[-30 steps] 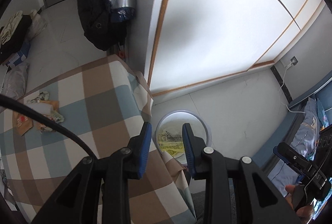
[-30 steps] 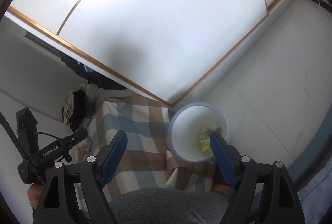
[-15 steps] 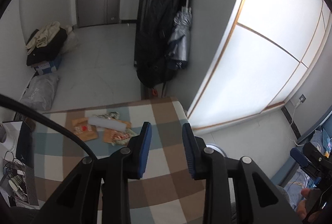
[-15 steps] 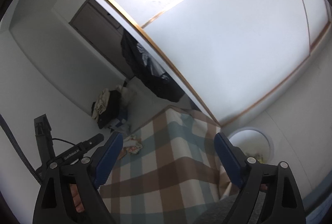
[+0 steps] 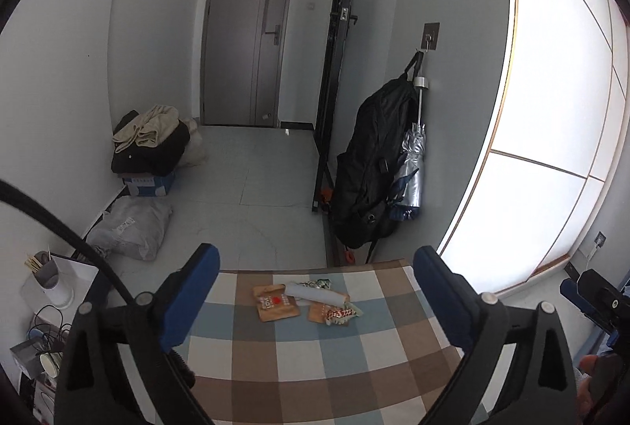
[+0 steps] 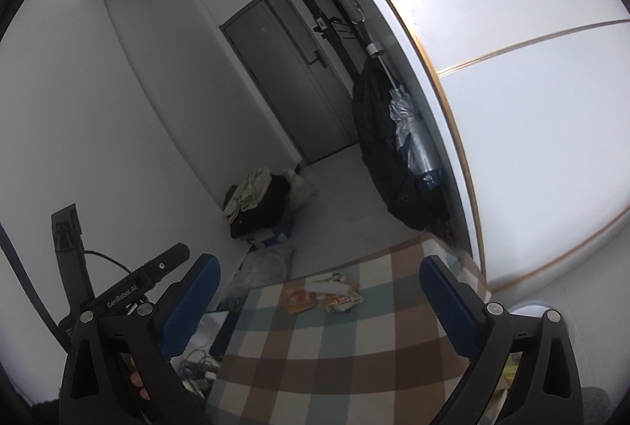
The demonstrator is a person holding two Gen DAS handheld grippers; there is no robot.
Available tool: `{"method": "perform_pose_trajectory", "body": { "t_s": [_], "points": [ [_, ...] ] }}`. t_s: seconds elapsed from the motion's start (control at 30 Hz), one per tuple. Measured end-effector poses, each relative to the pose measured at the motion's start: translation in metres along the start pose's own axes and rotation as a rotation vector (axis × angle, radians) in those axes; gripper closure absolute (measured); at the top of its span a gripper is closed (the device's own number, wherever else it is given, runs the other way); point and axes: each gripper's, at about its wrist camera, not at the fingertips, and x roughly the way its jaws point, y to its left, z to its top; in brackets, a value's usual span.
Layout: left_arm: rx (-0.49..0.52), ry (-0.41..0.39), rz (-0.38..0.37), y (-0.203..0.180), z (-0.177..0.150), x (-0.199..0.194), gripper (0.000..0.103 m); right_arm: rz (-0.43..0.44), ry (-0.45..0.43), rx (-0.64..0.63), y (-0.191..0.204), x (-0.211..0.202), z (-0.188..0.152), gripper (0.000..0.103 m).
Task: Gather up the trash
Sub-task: 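Move both grippers back over the table toward the remaining trash, then lower the right gripper onto the white paper tube and close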
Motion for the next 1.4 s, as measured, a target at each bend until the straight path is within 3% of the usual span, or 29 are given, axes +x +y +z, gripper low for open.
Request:
{"method": "perform_pose_trajectory", "body": {
  "t_s": [0.13, 0.37, 0.77, 1.17, 1.4],
  "points": [
    [-0.037, -0.001, 0.019, 0.021, -0.012, 0.002, 0.002, -0.021, 0.004, -0.086, 0.020, 0.012, -0.016, 0.000],
    [-0.096, 0.041, 0.061, 0.057, -0.041, 0.015, 0.002, -0.051, 0.104, -0.087, 0.024, 0.041, -0.056, 0.000],
    [-0.107, 0.064, 0.108, 0.097, -0.071, 0.034, 0.002, -0.136, 0.252, -0.187, 0.044, 0.074, -0.080, 0.000],
    [-0.215, 0.126, 0.071, 0.121, -0.071, 0.044, 0.002, -0.150, 0.394, -0.222, 0.048, 0.147, -0.072, 0.000],
    [-0.283, 0.155, 0.067, 0.136, -0.068, 0.054, 0.002, -0.126, 0.452, -0.320, 0.055, 0.202, -0.057, 0.005]
  ]
}}
